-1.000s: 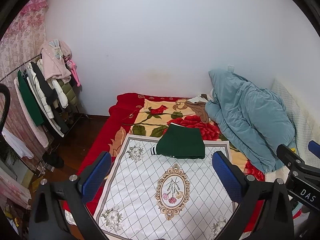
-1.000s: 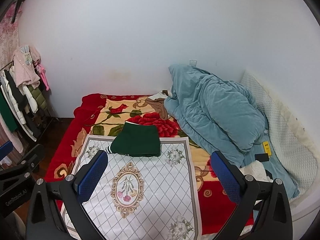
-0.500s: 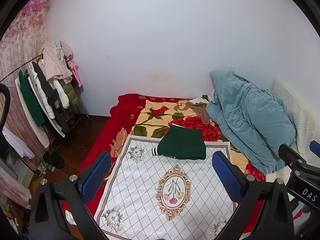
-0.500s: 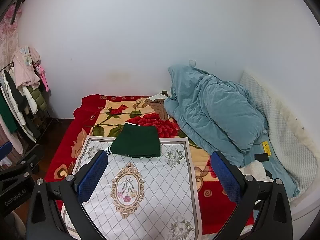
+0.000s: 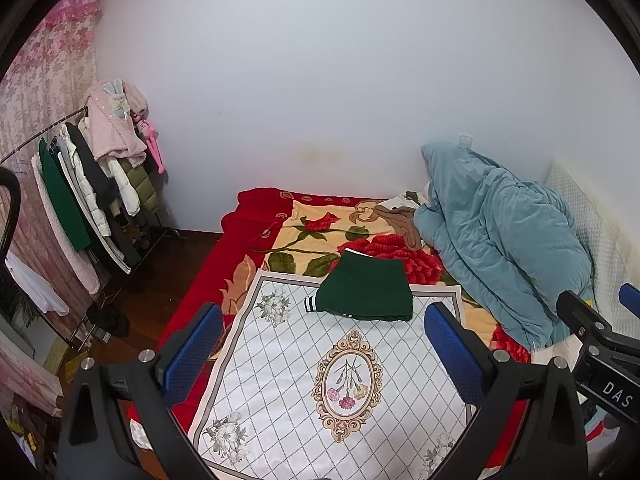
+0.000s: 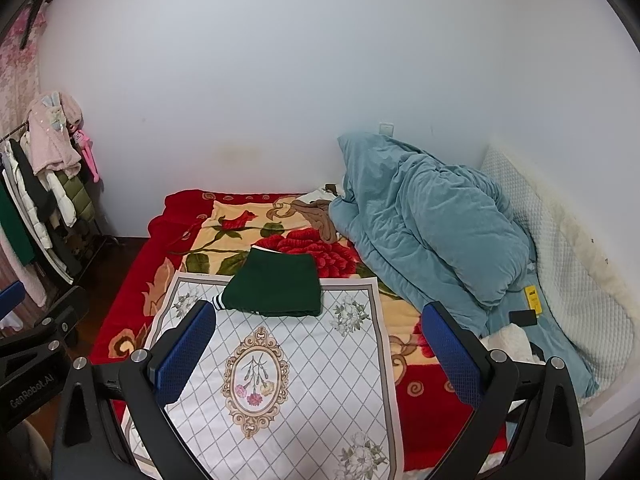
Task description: Fold large clothes
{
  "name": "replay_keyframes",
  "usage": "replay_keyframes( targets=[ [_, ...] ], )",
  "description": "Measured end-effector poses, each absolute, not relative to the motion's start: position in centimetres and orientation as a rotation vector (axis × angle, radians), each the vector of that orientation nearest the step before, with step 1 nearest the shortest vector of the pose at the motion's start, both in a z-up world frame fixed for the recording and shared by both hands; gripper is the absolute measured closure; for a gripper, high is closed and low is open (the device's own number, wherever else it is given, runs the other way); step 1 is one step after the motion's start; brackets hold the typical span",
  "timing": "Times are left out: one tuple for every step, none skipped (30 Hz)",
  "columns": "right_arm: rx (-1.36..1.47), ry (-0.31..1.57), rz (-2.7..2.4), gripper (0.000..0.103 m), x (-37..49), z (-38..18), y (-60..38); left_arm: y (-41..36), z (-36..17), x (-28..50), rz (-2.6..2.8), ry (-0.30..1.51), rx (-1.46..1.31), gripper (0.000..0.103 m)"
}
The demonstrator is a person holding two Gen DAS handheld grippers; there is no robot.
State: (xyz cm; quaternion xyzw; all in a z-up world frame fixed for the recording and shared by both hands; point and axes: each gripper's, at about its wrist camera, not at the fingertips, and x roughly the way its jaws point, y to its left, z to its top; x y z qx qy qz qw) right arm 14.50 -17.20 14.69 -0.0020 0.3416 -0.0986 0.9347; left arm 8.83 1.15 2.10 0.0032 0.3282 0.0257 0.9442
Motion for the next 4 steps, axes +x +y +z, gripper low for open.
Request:
replay_keyframes(
  targets=[
    [-0.004, 0.698, -0.203, 0.0, 14.41, 14.67, -17.2, 1.15, 2.05, 8.85, 0.054, 0.669, 0.007, 0.0],
    [-0.004, 0.697, -0.203, 0.0, 14.43, 14.69, -17.19, 1.23, 2.07, 8.83, 0.057, 0.667, 0.005, 0.0],
    [-0.004, 0.698, -0.202, 0.0, 14.47, 14.68, -17.18, 1.28, 2.13, 8.87, 0.061, 0.666, 0.001, 0.0],
    [-0.004, 0.698, -0.203, 0.0, 14.31, 14.63, -17.17, 1.41, 2.2, 8.92, 0.062, 0.666, -0.003, 0.0]
  ],
)
